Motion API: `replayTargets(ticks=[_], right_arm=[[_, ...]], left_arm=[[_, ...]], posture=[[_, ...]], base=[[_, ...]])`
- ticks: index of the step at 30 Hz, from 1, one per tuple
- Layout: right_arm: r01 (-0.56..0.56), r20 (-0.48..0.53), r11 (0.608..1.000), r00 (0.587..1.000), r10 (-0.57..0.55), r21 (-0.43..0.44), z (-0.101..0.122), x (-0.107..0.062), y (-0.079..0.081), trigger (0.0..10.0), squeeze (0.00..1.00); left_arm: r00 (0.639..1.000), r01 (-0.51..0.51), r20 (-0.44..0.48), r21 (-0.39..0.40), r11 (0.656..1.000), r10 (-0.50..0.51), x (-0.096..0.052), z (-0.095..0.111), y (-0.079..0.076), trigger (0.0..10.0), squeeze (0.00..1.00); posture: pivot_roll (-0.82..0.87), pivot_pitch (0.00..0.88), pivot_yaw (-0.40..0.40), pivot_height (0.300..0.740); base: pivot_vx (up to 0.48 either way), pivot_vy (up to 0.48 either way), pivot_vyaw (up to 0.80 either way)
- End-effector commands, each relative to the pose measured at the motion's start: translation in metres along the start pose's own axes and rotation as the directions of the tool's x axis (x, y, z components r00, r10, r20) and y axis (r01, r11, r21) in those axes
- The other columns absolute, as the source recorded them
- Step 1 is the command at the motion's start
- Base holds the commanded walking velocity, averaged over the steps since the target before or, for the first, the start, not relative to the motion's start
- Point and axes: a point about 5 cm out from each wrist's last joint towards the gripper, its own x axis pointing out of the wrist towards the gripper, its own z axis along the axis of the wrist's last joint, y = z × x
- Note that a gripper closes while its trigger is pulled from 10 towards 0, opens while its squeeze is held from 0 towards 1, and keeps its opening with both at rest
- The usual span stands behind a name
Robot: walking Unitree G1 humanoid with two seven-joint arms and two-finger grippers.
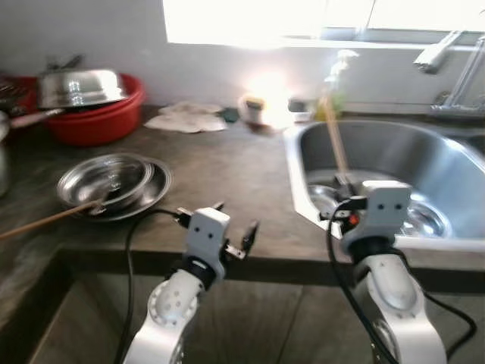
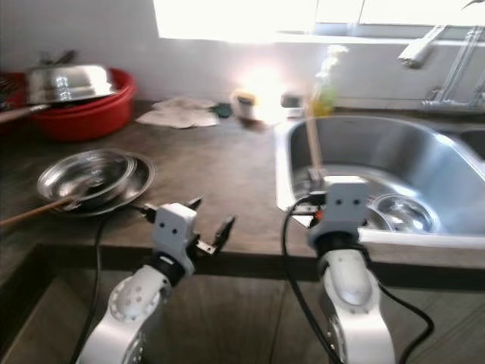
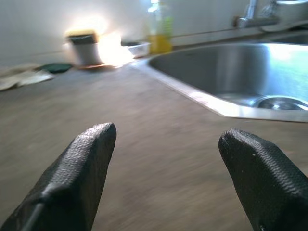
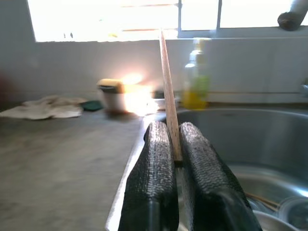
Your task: Kitchen organization
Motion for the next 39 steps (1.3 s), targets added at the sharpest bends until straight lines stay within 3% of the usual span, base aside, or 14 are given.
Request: replayTargets(ticks=[1,12,14,16,17,19,21,24,30,31,32,34,39], right_arm=[[0.012,0.015,1.000,1.000,-0.012,-0.021,0.005,0.002,-0.005,10.0,0.00],[-0.045,-0.016,0.995,0.999,0.043,-0.084,0.013,0.025,-0.023,10.0,0.00],[-0.090,-0.057,0.977,0.995,0.080,-0.192,0.012,0.032,-0.027,10.0,0.00],[-0.140,-0.112,0.965,0.987,0.118,-0.220,0.009,0.038,-0.033,10.0,0.00],[-0.186,-0.187,0.955,0.972,0.144,-0.231,0.007,0.045,-0.041,10.0,0.00],[-0.205,-0.239,0.952,0.959,0.149,-0.229,0.004,0.048,-0.045,10.0,0.00],[-0.187,-0.210,0.951,0.968,0.136,-0.245,0.012,0.056,-0.051,10.0,0.00],[-0.208,-0.302,0.949,0.944,0.131,-0.238,0.011,0.068,-0.064,10.0,0.00],[-0.260,-0.404,0.933,0.903,0.145,-0.247,0.004,0.079,-0.073,10.0,0.00],[-0.296,-0.436,0.927,0.883,0.173,-0.231,0.001,0.079,-0.072,10.0,0.00],[-0.364,-0.518,0.906,0.829,0.210,-0.217,-0.010,0.081,-0.071,10.0,0.00],[-0.410,-0.581,0.890,0.781,0.230,-0.199,-0.019,0.082,-0.071,10.0,0.00],[-0.456,-0.656,0.869,0.718,0.231,-0.193,-0.037,0.084,-0.073,10.0,0.00]], left_arm=[[1.000,0.005,0.002,0.016,1.000,-0.005,0.001,0.000,-0.004,10.0,0.00],[1.000,0.003,-0.001,0.015,1.000,-0.003,0.003,-0.002,-0.004,10.0,0.00],[1.000,0.005,0.004,-0.019,1.000,-0.004,0.004,-0.001,-0.005,10.0,0.00],[1.000,0.001,-0.006,-0.018,1.000,-0.001,0.004,-0.003,-0.006,10.0,0.00],[1.000,-0.001,-0.015,-0.017,1.000,0.001,0.003,-0.004,-0.007,10.0,0.00],[1.000,-0.002,-0.017,-0.021,1.000,0.002,0.003,-0.004,-0.007,10.0,0.00],[1.000,-0.007,-0.005,-0.027,1.000,0.007,0.003,-0.003,-0.007,10.0,0.00],[1.000,-0.015,-0.016,-0.023,1.000,0.015,0.001,-0.004,-0.006,10.0,0.00],[1.000,-0.015,-0.019,-0.023,1.000,0.014,0.000,-0.004,-0.008,10.0,0.00],[1.000,-0.015,-0.020,-0.026,1.000,0.015,-0.001,-0.004,-0.008,10.0,0.00],[1.000,-0.006,-0.029,-0.026,1.000,0.005,-0.002,-0.005,-0.010,10.0,0.00],[0.999,0.001,-0.036,-0.030,1.000,-0.002,-0.002,-0.006,-0.011,10.0,0.00],[0.999,0.015,-0.045,-0.040,0.999,-0.016,-0.005,-0.006,-0.015,10.0,0.00]], posture=[[0.04,0.013,-0.027,0.740],[0.04,0.010,-0.027,0.740],[0.04,0.016,-0.026,0.740],[0.04,0.024,-0.025,0.740],[0.04,0.028,-0.031,0.740],[0.04,0.028,-0.031,0.740],[0.04,0.034,-0.037,0.740],[0.04,0.040,-0.040,0.740],[0.05,0.054,-0.048,0.740],[0.05,0.055,-0.048,0.740],[0.05,0.064,-0.047,0.740],[0.06,0.068,-0.049,0.740],[0.06,0.085,-0.049,0.740]], base=[[0.296,-0.375,0.00],[0.344,-0.326,0.00],[0.416,0.000,0.00],[0.000,0.000,0.00],[0.000,0.000,0.00],[0.000,0.000,0.00],[0.000,0.000,0.00],[0.000,0.000,0.00],[0.000,0.000,0.00],[0.000,0.000,0.00],[0.000,0.000,0.00],[0.000,0.000,0.00],[0.000,0.000,0.00]])
